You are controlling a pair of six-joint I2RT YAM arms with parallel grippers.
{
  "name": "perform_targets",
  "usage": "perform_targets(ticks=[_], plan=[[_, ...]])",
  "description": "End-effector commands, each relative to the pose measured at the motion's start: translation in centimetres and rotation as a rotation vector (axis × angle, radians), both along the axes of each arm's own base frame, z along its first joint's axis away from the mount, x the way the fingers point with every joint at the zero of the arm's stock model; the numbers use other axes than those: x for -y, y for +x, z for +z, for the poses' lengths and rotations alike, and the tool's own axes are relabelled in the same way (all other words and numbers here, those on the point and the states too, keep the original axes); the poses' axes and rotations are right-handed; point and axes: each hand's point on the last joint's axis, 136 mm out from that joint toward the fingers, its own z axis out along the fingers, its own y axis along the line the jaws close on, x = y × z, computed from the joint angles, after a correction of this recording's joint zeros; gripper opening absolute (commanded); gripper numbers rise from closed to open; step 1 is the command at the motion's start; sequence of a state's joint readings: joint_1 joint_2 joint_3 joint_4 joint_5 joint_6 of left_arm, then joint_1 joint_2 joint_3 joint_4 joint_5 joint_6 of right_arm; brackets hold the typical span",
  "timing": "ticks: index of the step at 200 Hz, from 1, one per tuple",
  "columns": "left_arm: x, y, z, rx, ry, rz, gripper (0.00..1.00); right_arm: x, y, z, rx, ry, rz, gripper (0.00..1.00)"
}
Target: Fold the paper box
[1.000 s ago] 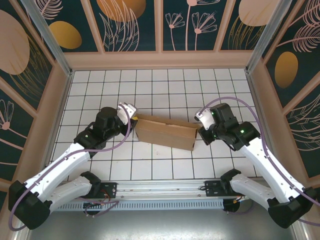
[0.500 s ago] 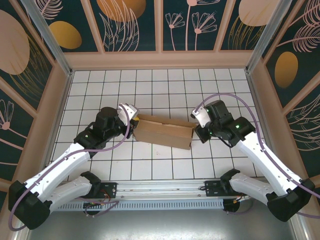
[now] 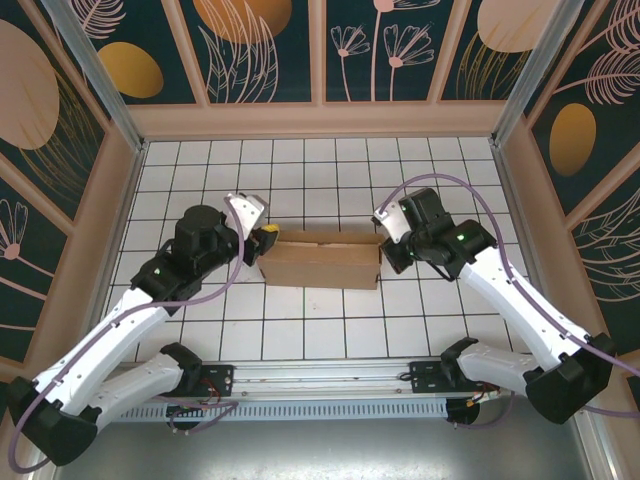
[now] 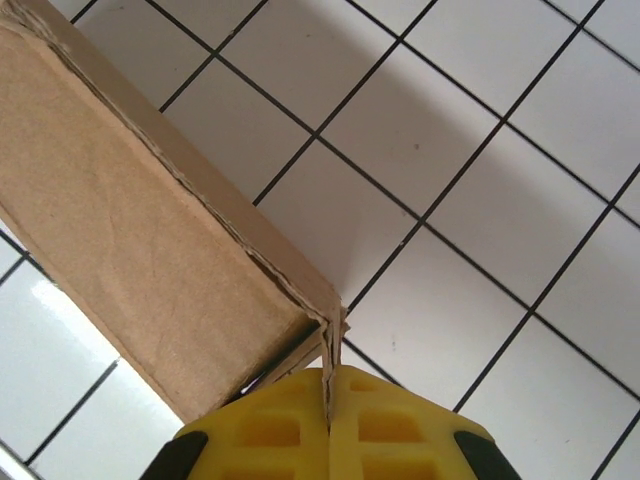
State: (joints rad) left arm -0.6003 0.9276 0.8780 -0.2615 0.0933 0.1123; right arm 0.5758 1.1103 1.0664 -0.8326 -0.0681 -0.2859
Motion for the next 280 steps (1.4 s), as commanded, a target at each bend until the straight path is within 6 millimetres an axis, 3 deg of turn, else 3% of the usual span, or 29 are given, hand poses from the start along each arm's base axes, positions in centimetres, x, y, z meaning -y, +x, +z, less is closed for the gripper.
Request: perform_targets(ticks=[1, 8, 13, 40, 58, 100, 124, 149, 177, 226, 259, 280], plan=[[0.3, 0.9, -0.9, -0.022, 0.110, -0.034, 0.54, 0.5, 0.6, 0.4, 0.093, -0.038, 0.039, 0.00], [0.8, 0.9, -1.7, -0.051, 0.128, -0.060, 0.55, 0.6, 0.6, 0.5, 0.100, -0.038, 0.038, 0.00], [1.4, 0.9, -0.4, -0.040, 0.115, -0.093, 0.55, 0.7, 0.5, 0.4, 0.101, -0.040, 0.038, 0.00], [3.3, -0.5, 0.0, -0.038, 0.128, -0.265, 0.55, 1.2, -0.1, 0.3, 0.106, -0.035, 0.024, 0.00], [2.3, -0.6, -0.6, 0.006, 0.200, -0.273, 0.54, 1.6, -0.5, 1.0, 0.151, -0.027, 0.019, 0.00], [-2.6, 0.4, -0.7, 0.047, 0.237, -0.140, 0.54, 1.4, -1.2, 2.2, 0.199, 0.042, 0.009, 0.00], [-3.8, 0.6, -2.9, 0.021, 0.229, -0.129, 0.54, 1.3, -1.4, 2.8, 0.235, 0.041, 0.015, 0.00], [-2.9, -0.2, -3.6, -0.022, 0.173, -0.213, 0.50, 1.6, -1.4, 2.1, 0.262, -0.021, 0.022, 0.00], [-2.0, -0.5, -2.4, -0.011, 0.122, -0.261, 0.47, 1.4, -1.4, 1.9, 0.256, -0.026, 0.023, 0.00], [-2.9, -0.5, -0.1, 0.084, 0.132, -0.210, 0.45, 1.3, -1.1, 1.4, 0.239, -0.036, 0.014, 0.00], [-2.6, -1.6, -3.0, -0.018, 0.168, -0.269, 0.45, 1.1, -1.0, 1.3, 0.230, -0.034, 0.012, 0.00], [-2.4, -2.3, -3.1, -0.026, 0.130, -0.281, 0.44, 1.1, -0.9, 1.2, 0.228, -0.036, 0.008, 0.00]])
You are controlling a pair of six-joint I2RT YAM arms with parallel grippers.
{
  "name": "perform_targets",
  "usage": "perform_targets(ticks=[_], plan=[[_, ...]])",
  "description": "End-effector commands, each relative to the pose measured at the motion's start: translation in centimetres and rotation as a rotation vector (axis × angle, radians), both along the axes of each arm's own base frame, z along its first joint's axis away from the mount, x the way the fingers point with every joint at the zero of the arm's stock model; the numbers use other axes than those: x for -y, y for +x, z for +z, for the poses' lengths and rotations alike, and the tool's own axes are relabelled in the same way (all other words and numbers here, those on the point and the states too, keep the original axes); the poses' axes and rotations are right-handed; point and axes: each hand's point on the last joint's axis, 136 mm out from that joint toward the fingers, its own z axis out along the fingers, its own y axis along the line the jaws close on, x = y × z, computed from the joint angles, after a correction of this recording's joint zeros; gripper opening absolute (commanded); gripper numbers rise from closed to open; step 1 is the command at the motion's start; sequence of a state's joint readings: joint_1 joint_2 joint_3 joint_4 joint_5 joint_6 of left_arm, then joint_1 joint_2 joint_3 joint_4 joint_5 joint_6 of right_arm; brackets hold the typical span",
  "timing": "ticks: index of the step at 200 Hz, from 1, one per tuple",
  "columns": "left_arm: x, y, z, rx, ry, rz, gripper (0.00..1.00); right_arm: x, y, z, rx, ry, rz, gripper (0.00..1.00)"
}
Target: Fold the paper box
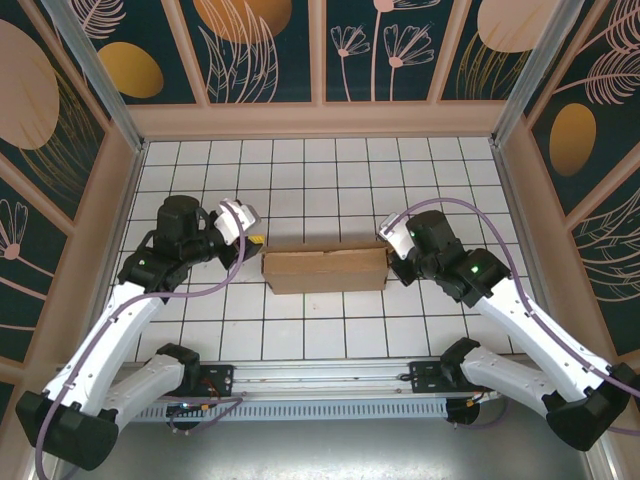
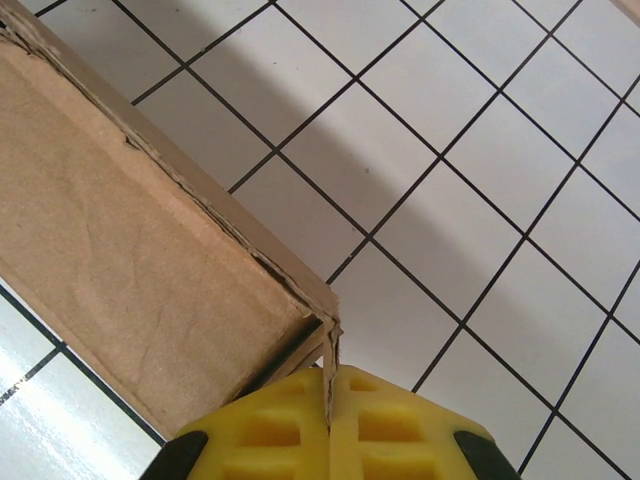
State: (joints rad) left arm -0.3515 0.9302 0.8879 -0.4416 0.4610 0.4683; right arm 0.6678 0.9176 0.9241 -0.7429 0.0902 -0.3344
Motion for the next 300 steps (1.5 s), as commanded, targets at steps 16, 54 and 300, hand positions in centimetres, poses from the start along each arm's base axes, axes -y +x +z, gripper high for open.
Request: perform_targets(ticks=[16, 54, 300], plan=[[0.1, -1.6, -0.9, -0.045, -0.016, -0.041, 0.44, -0.1, 0.6, 0.3, 0.024, 0.006, -0.022, 0.00], [-0.5, -2.0, -2.6, -0.056, -0.006, -0.012, 0.43, -0.2, 0.6, 0.2, 0.020, 0.008, -0.020, 0.00], [1.5, -1.2, -1.1, -0.222, -0.252, 0.041, 0.00, -3.3, 1.1, 0.6, -0.119, 0.143, -0.050, 0.00]])
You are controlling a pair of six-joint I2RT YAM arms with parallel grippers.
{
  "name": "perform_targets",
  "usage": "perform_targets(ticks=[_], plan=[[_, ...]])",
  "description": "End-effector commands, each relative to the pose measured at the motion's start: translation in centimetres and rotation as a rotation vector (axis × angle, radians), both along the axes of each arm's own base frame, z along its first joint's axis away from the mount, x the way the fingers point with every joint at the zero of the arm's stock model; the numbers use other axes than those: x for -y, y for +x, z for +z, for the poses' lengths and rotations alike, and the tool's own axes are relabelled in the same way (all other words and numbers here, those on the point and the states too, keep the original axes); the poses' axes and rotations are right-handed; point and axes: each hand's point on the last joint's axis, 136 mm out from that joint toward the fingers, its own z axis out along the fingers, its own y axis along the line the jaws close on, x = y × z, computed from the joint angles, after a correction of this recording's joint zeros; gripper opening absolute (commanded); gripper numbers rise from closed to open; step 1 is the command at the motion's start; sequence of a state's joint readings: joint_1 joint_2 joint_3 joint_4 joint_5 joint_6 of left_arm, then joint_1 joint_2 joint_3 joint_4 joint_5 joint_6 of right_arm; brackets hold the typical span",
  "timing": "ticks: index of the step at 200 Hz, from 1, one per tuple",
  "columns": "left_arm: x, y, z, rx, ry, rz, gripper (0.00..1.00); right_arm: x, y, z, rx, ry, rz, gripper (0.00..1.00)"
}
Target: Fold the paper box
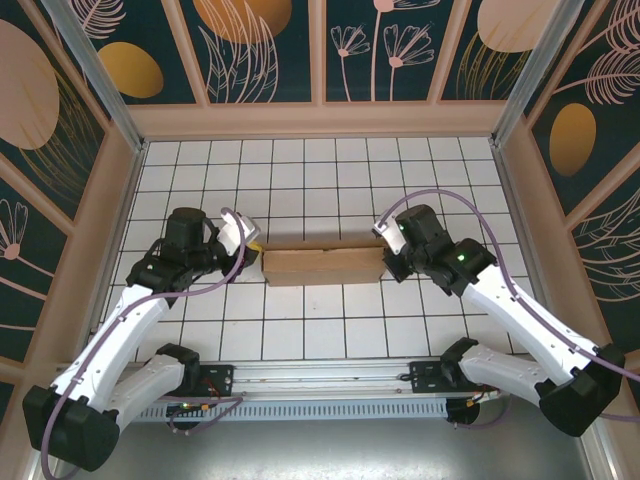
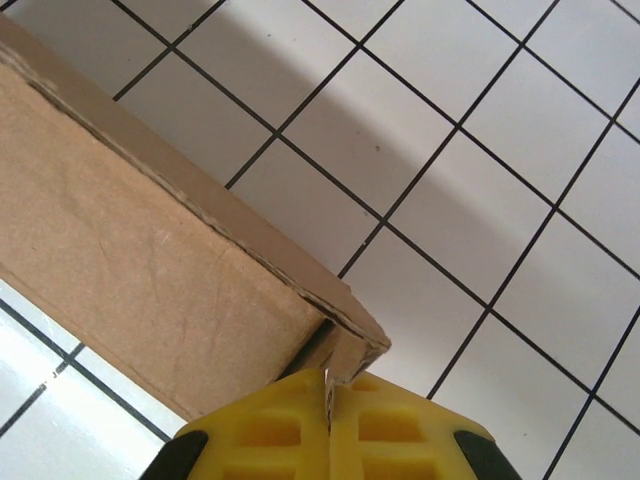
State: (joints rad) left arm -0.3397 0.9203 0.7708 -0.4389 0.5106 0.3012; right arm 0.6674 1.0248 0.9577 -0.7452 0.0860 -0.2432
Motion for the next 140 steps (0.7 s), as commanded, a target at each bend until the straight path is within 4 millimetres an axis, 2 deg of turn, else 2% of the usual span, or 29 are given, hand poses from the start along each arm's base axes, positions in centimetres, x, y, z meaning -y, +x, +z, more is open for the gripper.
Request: perform_targets(ticks=[1, 33, 65, 107, 140], plan=[[1.6, 0.3, 3.4, 0.002, -0.177, 0.006, 0.00, -2.4, 0.1, 2.0, -0.024, 0.139, 0.009, 0.00], [1.6, 1.4, 2.5, -0.106, -0.232, 0.102, 0.00, -3.1, 0.6, 1.8, -0.102, 0.180, -0.071, 0.00], [0.9, 2.6, 1.7, -0.161, -0.241, 0.213, 0.00, -3.8, 1.2, 0.8, -0.182, 0.174, -0.124, 0.00], [0.0, 3.4, 1.2, -0.215, -0.256, 0.338, 0.00, -4.2, 2.6, 2.5, -0.187, 0.275, -0.227, 0.00], [-0.5, 3.9, 0.2, -0.296, -0.263, 0.448, 0.00, -4.6, 2.9, 1.8, -0.282, 0.287, -0.283, 0.00]])
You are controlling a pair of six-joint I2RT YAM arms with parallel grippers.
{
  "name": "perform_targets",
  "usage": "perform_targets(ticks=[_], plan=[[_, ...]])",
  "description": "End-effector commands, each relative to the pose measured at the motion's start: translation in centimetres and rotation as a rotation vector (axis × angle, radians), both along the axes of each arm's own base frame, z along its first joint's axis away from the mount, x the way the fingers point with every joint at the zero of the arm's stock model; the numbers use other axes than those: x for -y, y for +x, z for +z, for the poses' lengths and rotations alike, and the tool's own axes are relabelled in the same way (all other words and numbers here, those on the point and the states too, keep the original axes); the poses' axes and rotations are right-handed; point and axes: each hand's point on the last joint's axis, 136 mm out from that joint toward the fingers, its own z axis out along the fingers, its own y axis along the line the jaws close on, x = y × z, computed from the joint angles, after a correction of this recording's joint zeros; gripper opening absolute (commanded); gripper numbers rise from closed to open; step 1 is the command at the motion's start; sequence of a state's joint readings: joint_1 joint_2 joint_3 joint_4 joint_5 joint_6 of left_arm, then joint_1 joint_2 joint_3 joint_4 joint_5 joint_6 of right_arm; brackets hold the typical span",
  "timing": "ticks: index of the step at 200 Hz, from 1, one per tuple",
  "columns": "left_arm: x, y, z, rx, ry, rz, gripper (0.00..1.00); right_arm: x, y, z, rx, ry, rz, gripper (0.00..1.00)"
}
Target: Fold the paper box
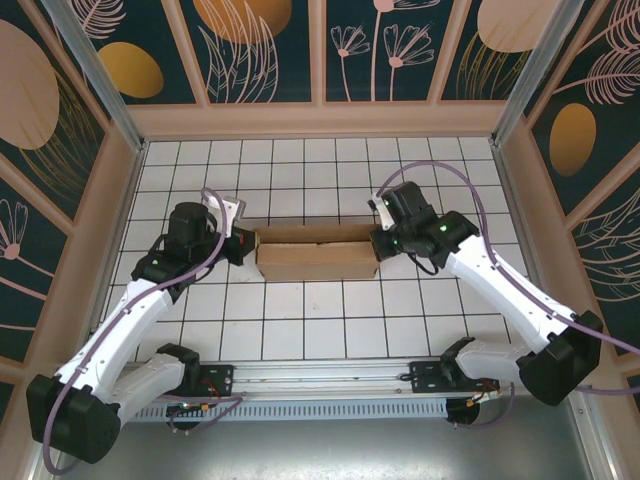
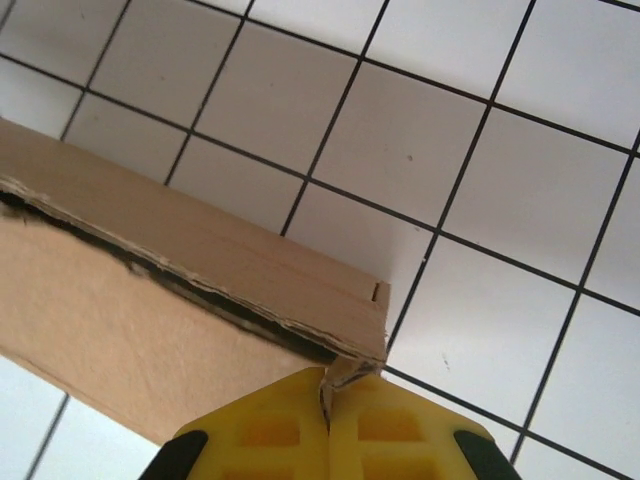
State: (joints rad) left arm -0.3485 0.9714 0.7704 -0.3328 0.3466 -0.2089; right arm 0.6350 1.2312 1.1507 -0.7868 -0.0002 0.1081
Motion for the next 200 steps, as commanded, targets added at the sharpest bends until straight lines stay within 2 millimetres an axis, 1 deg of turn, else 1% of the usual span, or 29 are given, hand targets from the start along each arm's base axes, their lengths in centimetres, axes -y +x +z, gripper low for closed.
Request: perform_targets(ticks=[1, 23, 46, 71, 114, 165, 185, 200], plan=[[0.7, 0.5, 0.4, -0.051, -0.062, 0.055, 0.00, -1.8, 0.1, 0.6, -0.074, 0.096, -0.025, 0.00], [0.1, 0.9, -1.0, -0.123, -0.018, 0.129, 0.00, -1.5, 0.2, -0.7, -0.109, 0.077, -0.072, 0.00], [0.1, 1.0, -2.4, -0.172, 0.023, 0.145, 0.00, -1.1, 0.8, -1.4, -0.107, 0.052, -0.100, 0.00], [0.0, 1.3, -3.2, -0.195, 0.048, 0.168, 0.00, -0.7, 1.4, -1.8, -0.098, 0.039, -0.116, 0.00], [0.2, 1.0, -3.2, -0.225, 0.058, 0.161, 0.00, -0.3, 1.6, -2.8, -0.103, 0.012, -0.126, 0.00], [0.2, 0.1, -4.1, -0.269, 0.081, 0.160, 0.00, -0.1, 1.6, -3.7, -0.108, 0.010, -0.150, 0.00], [0.0, -0.1, -4.0, -0.277, 0.093, 0.161, 0.00, 0.0, 1.5, -4.2, -0.115, 0.009, -0.156, 0.00], [-0.1, 0.0, -3.5, -0.278, 0.095, 0.171, 0.00, 0.0, 1.5, -4.6, -0.122, 0.006, -0.159, 0.00]])
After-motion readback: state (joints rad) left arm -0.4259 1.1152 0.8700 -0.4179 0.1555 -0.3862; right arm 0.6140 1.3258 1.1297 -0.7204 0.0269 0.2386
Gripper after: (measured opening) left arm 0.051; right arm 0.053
